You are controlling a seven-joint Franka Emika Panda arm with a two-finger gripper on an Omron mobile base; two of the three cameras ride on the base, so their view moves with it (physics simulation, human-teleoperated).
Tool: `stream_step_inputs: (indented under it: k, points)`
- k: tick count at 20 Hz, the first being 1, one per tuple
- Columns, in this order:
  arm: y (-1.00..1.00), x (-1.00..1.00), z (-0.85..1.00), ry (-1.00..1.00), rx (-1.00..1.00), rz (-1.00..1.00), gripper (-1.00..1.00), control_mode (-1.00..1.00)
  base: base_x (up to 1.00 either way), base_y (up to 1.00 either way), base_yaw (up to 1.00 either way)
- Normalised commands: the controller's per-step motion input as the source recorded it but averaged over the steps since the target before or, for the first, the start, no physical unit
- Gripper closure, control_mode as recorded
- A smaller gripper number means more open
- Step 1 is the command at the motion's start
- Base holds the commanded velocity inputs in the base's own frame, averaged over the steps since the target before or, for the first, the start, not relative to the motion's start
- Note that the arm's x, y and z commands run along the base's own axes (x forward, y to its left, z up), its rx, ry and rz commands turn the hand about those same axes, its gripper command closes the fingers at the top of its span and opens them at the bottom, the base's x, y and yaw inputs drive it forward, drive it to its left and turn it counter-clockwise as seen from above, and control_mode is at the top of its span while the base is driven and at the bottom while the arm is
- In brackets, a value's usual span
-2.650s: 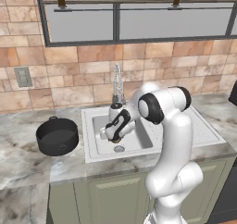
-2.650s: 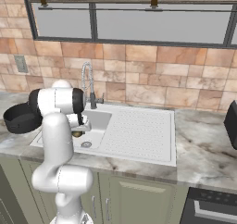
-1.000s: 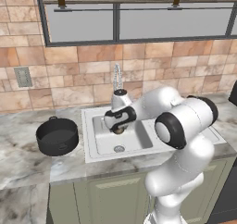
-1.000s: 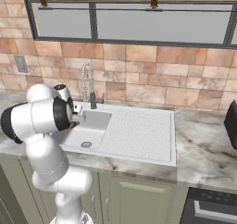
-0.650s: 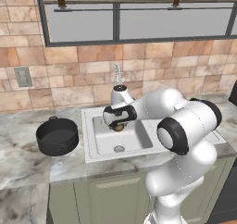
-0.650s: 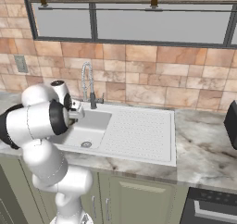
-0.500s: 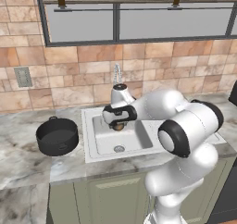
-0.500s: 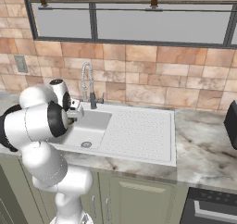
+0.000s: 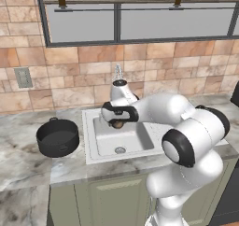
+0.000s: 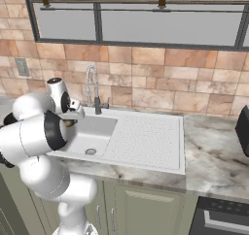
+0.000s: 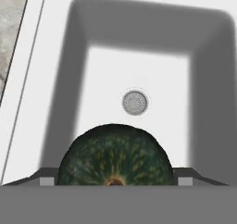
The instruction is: Dump the squash from the pot into the sink. Then turn on the water and wash the squash. Then turn off the water and put the squash back in the pot.
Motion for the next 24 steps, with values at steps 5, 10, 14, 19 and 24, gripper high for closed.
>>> stream_step_inputs:
  k: [5, 10, 14, 19, 24]
  points:
    - [0.25, 0.00, 0.18, -0.03, 0.00, 0.05, 1.00, -1.00, 0.00, 0.00, 0.00]
    - [0.33, 0.00, 0.22, -0.03, 0.00, 0.08, 1.00, -1.00, 0.00, 0.00, 0.00]
    - [0.34, 0.00, 0.22, 0.00, 0.00, 0.06, 1.00, -1.00, 0.00, 0.00, 0.00]
    - [0.38, 0.00, 0.08, 0.00, 0.00, 0.04, 1.00, -1.00, 0.00, 0.00, 0.00]
    - [0.38, 0.00, 0.04, -0.01, 0.00, 0.03, 1.00, -1.00, 0.00, 0.00, 0.00]
